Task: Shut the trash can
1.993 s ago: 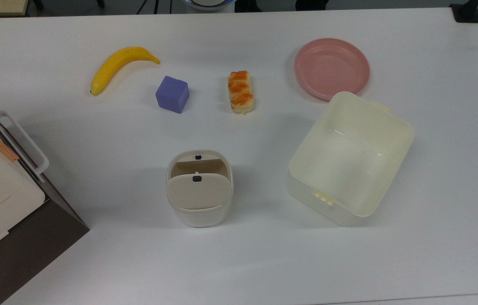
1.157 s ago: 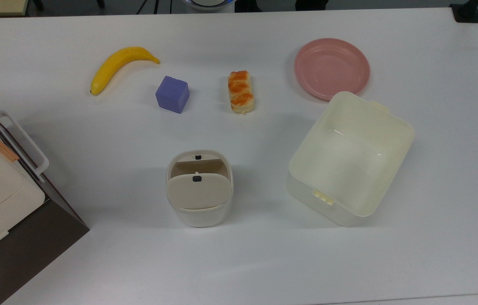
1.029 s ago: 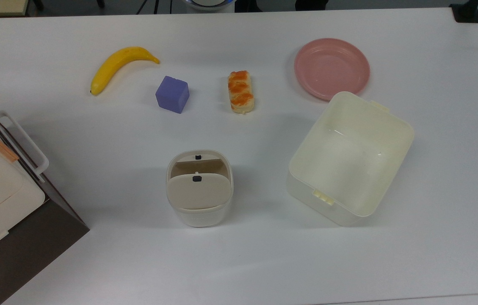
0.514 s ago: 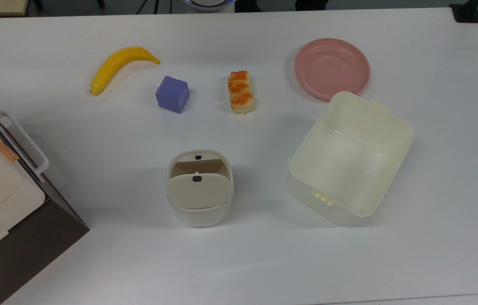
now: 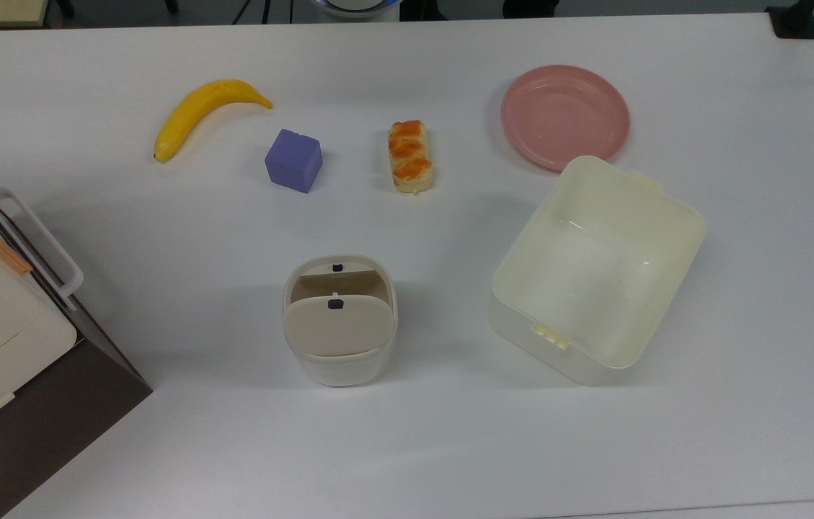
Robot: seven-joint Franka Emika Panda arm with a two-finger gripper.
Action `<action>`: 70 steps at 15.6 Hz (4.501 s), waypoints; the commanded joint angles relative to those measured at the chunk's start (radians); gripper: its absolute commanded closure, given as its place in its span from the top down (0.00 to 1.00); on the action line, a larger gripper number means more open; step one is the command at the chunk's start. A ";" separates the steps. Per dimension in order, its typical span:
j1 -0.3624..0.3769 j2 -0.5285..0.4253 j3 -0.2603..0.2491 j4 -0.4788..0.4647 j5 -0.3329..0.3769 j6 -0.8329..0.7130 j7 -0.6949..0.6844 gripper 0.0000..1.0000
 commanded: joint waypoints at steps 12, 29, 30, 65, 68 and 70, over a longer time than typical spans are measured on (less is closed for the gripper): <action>0.020 -0.001 -0.012 0.031 -0.036 -0.067 -0.075 1.00; 0.044 0.085 -0.007 0.042 0.016 0.280 0.121 0.00; 0.043 0.100 -0.007 0.042 0.031 0.307 0.112 0.00; 0.069 0.518 0.111 0.119 0.133 1.073 0.374 0.00; 0.067 0.513 0.110 0.090 0.101 1.073 0.371 0.00; 0.066 0.512 0.108 0.081 0.082 1.073 0.370 0.00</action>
